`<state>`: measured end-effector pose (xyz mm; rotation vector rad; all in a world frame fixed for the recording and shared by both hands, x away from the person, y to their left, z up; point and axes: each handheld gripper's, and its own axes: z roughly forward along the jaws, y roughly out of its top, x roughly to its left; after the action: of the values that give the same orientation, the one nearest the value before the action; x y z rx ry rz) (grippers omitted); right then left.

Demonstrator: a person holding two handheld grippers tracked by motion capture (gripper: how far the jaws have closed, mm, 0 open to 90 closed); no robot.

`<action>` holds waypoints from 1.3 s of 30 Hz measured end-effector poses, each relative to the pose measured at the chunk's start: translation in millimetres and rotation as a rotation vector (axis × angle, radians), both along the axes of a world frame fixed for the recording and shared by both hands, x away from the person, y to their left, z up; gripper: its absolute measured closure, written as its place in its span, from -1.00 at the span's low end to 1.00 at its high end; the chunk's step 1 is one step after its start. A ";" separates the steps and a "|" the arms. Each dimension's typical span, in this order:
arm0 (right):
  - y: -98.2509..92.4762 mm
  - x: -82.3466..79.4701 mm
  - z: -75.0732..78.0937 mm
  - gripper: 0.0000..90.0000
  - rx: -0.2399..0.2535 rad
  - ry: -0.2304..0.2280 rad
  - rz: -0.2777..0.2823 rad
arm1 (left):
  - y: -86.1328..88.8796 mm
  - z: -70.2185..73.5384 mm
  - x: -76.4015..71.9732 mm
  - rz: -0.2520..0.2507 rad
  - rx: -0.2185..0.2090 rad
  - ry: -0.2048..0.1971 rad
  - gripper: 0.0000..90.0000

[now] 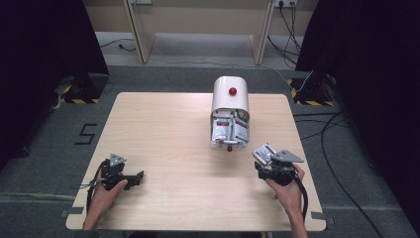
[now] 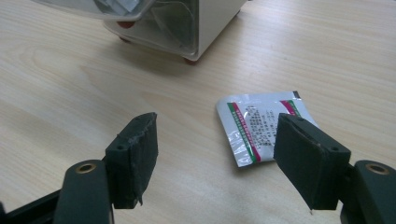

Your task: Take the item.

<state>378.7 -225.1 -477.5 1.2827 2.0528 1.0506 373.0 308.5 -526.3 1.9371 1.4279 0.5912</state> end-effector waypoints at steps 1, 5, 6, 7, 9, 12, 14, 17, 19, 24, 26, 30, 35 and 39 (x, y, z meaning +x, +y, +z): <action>0.3 -1.3 -0.1 -0.30 0.002 0.000 0.002 | 0.0 0.0 0.0 0.000 0.000 0.000 -1.00; 1.7 -6.4 0.3 -0.32 0.005 -0.002 0.011 | 0.0 0.0 0.0 0.000 0.000 0.000 -1.00; 1.7 -6.4 0.3 -0.32 0.005 -0.002 0.011 | 0.0 0.0 0.0 0.000 0.000 0.000 -1.00; 2.3 -7.6 0.1 -0.33 0.006 0.000 0.016 | 0.0 0.0 0.0 0.000 0.000 0.000 -1.00; 5.6 -11.3 -1.5 -0.34 0.011 0.011 0.037 | 0.0 0.0 0.0 0.000 0.000 0.000 -1.00; 7.4 -13.0 -3.1 -0.37 0.008 0.015 0.041 | 0.0 0.0 0.0 0.000 0.000 0.000 -1.00; 8.6 -14.5 -4.6 -0.40 0.006 0.021 0.043 | 0.0 0.0 0.0 0.000 0.000 0.000 -1.00; 10.0 -17.1 -7.6 -0.45 0.010 0.029 0.045 | 0.0 0.0 0.0 0.000 0.000 0.001 -1.00; 10.1 -17.4 -8.3 -0.46 0.011 0.027 0.049 | -0.1 0.0 0.0 -0.003 0.000 0.000 -1.00; 11.4 -21.0 -11.9 -0.50 0.018 0.031 0.060 | -0.1 0.0 -0.1 -0.003 0.000 0.000 -1.00; 12.4 -22.6 -13.8 -0.50 0.027 0.038 0.057 | 0.0 0.1 -0.1 -0.003 0.001 0.001 -1.00; 15.2 -24.6 -17.9 -0.54 0.019 0.057 0.055 | 0.1 0.0 0.0 0.002 0.001 0.000 -1.00; 16.6 -27.1 -21.6 -0.53 0.033 0.059 0.054 | 0.0 0.0 0.0 0.001 0.000 0.000 -1.00; 18.5 -29.9 -27.8 -0.52 0.031 0.072 0.059 | -0.1 0.0 -0.2 -0.006 0.002 0.000 -1.00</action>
<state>348.8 -206.6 -505.3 1.3002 2.1480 1.0811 372.8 308.4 -526.3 1.9422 1.4221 0.5896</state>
